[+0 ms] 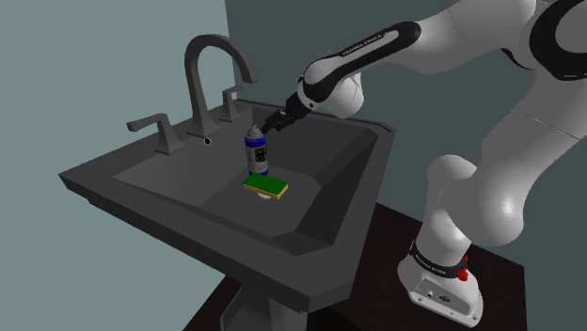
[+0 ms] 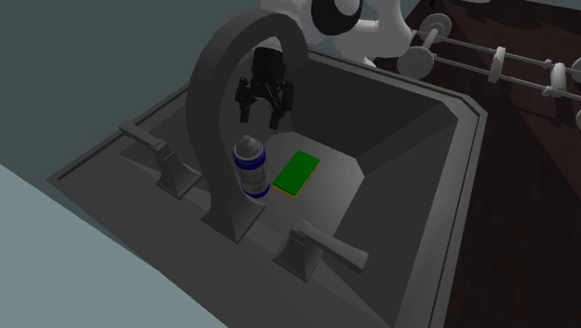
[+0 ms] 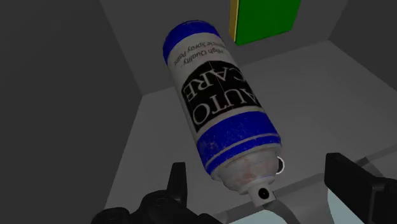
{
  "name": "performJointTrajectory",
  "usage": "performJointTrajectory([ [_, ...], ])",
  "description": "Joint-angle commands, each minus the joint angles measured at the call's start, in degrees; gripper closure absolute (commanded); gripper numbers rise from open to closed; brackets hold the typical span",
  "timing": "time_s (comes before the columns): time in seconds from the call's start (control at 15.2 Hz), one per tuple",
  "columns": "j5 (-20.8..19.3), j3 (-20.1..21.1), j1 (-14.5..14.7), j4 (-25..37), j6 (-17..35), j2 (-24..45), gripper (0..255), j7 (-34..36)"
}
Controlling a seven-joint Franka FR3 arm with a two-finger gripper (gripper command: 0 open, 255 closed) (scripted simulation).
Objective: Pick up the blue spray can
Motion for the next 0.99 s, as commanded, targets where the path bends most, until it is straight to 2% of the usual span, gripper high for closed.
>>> performJointTrajectory([
  [0.0,11.3,-9.0,11.5,3.7,4.4,2.4,0,-11.0],
  [0.13,24.8,-20.9,26.0,8.4,7.3,3.5,0,-24.7],
  [0.2,29.4,-25.5,31.4,10.2,8.2,3.4,0,-29.7],
  [0.66,44.5,-39.5,46.9,11.6,11.7,2.0,0,-47.0],
  [0.73,46.0,-40.8,48.2,11.8,12.1,1.8,0,-48.7],
  [0.79,46.0,-40.8,48.2,11.8,12.1,1.8,0,-48.7],
  [0.86,45.4,-40.2,47.7,11.7,12.0,1.8,255,-48.1],
  [0.92,45.4,-40.3,47.7,11.7,12.0,1.8,255,-48.1],
])
